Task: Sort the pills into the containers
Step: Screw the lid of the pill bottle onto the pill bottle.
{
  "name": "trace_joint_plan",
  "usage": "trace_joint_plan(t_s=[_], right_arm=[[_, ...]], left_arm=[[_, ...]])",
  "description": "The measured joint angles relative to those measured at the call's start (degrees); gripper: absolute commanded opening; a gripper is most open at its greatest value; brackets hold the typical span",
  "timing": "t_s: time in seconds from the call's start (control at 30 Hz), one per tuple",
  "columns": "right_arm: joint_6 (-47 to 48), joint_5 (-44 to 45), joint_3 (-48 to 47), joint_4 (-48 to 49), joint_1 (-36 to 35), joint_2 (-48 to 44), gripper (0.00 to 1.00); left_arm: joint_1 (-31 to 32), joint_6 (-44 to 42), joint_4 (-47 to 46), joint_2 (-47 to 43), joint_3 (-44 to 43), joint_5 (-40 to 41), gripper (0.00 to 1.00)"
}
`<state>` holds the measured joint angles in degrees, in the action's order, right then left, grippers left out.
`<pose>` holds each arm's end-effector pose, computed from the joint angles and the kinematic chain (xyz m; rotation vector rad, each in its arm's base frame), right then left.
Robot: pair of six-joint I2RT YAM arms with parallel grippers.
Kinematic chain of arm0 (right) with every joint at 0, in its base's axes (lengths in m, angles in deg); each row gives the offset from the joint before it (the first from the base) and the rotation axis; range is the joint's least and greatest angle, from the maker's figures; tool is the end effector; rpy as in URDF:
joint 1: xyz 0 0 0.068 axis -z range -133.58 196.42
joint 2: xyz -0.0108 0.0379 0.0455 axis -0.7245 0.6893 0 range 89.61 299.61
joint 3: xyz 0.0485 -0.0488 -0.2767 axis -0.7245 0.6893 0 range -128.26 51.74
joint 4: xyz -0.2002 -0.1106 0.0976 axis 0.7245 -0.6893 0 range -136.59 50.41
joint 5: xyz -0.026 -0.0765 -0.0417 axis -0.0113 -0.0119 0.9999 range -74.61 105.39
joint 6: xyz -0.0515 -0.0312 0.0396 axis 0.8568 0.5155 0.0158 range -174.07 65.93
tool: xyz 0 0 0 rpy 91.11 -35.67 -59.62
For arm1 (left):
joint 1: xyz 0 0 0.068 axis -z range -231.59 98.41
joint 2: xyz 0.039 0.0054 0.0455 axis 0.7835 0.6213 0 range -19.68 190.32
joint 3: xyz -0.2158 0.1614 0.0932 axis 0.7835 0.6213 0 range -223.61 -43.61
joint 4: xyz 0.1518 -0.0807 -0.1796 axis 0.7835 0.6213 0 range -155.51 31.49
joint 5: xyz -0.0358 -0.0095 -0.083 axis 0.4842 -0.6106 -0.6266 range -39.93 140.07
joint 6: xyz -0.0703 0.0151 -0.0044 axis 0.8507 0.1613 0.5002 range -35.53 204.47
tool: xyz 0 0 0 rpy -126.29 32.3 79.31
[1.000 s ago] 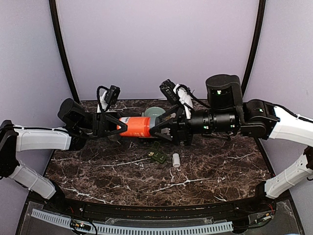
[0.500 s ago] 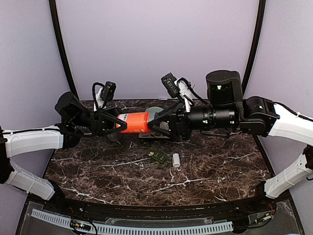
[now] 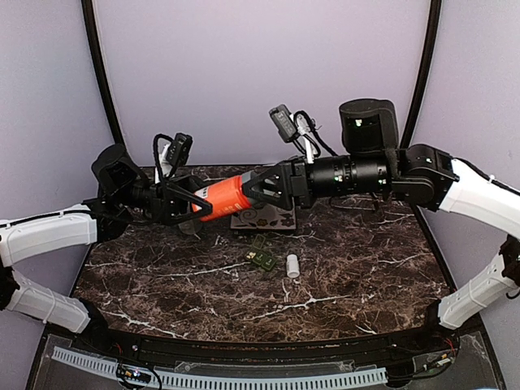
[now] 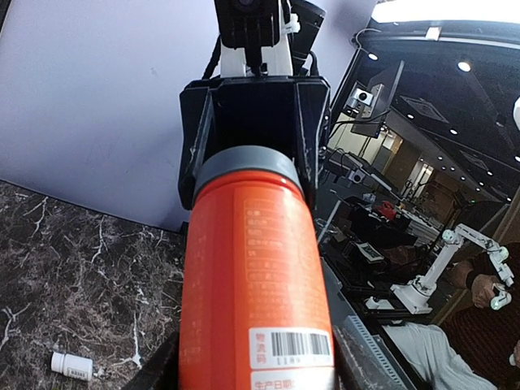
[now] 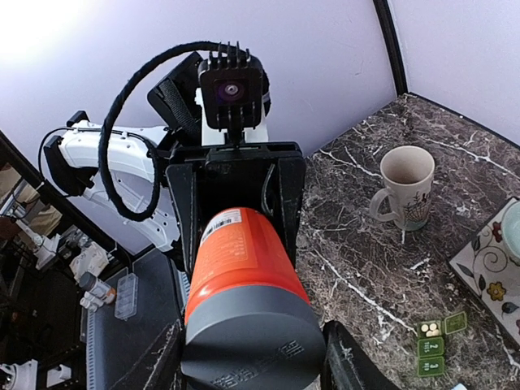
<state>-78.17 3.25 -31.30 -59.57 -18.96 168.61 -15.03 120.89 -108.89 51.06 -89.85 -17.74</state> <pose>0.1222 0.2970 0.4249 -0.8727 1.8518 1.2379 0.1722 -0.1964 0.3646 1.1770 1.2490 -1.7156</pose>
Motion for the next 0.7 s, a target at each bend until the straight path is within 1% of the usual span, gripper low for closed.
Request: trace_joint_plan(t_s=[0.13,0.27,0.33,0.5,0.7], right_arm=[[-2.9,-1.4,-3.2,-0.6,1.0,2.3,0.05],[-5.5,-2.0,-5.0,0.5,1.6,4.5,0.01],[-6.4,-2.0,-5.4,1.1,1.7,5.6,0.00],[-7.8,-1.8,-5.6,2.9,1.9,7.3,0.00],[-8.4,-1.0,-5.4,4.3,2.0,7.7,0.00]], left_arm=[[0.5,-7.1,10.4,-2.1,-1.6,1.5,0.00],[2.0,-13.0,18.9,-3.2,-2.1,3.7,0.00],[2.8,-15.4,22.6,-3.4,-2.2,4.9,0.00],[4.2,-19.4,29.2,-3.6,-2.2,8.3,0.00],[5.0,-21.9,32.8,-6.5,-2.1,15.0,0.00]])
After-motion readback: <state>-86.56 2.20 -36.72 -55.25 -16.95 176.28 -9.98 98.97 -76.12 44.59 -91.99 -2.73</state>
